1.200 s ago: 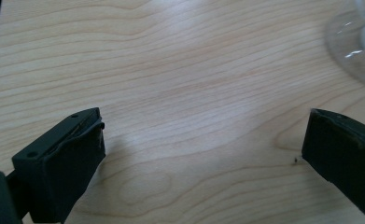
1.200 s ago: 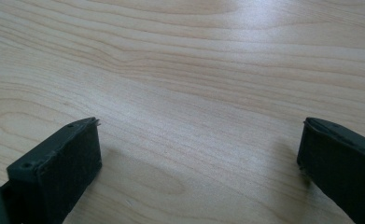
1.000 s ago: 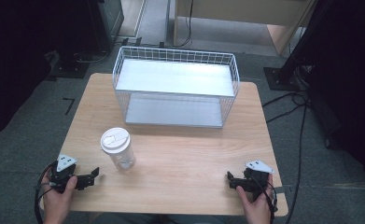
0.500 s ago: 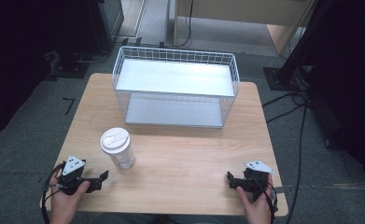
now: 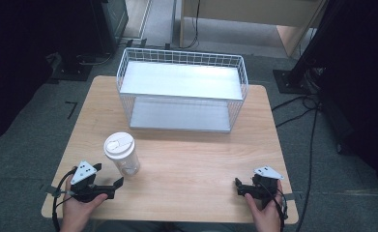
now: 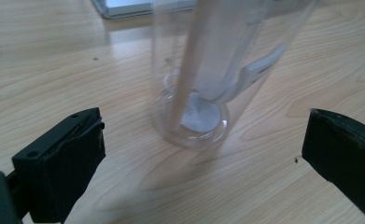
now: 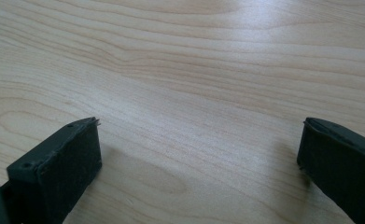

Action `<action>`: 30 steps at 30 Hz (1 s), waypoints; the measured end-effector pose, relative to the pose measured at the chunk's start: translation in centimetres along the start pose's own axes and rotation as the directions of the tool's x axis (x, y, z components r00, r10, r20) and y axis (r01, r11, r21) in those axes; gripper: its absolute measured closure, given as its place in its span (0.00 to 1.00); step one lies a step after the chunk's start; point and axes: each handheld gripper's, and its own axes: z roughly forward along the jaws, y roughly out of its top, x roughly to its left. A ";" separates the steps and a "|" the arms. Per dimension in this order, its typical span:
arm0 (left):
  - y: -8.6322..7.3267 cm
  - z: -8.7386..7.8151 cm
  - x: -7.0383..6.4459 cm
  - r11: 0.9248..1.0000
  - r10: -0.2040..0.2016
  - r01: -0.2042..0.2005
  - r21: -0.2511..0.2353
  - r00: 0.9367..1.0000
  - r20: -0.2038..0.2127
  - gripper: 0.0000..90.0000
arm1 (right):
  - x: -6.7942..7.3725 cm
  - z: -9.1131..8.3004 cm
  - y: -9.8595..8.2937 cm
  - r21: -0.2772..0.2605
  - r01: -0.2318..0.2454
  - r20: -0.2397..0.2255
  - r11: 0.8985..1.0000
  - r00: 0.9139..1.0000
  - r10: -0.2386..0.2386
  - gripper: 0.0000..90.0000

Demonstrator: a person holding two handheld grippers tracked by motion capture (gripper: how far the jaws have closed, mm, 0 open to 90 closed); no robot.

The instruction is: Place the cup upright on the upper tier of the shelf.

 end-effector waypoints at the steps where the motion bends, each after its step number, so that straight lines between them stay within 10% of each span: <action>1: 0.1 0.1 -0.2 1.000 -0.001 0.001 -0.002 1.000 0.001 0.00 | 0.0 0.0 0.0 0.000 0.000 0.000 1.000 1.000 0.000 0.00; 17: 2.4 1.5 -1.9 0.996 0.011 -0.018 -0.089 0.997 -0.076 0.08 | 0.0 0.0 0.0 0.000 0.007 -0.002 1.000 1.000 -0.007 0.00; 30: 3.3 1.8 -2.5 0.968 -0.022 -0.007 -0.252 0.994 -0.110 0.15 | 0.1 0.0 0.0 0.000 0.010 -0.009 1.000 1.000 -0.010 0.00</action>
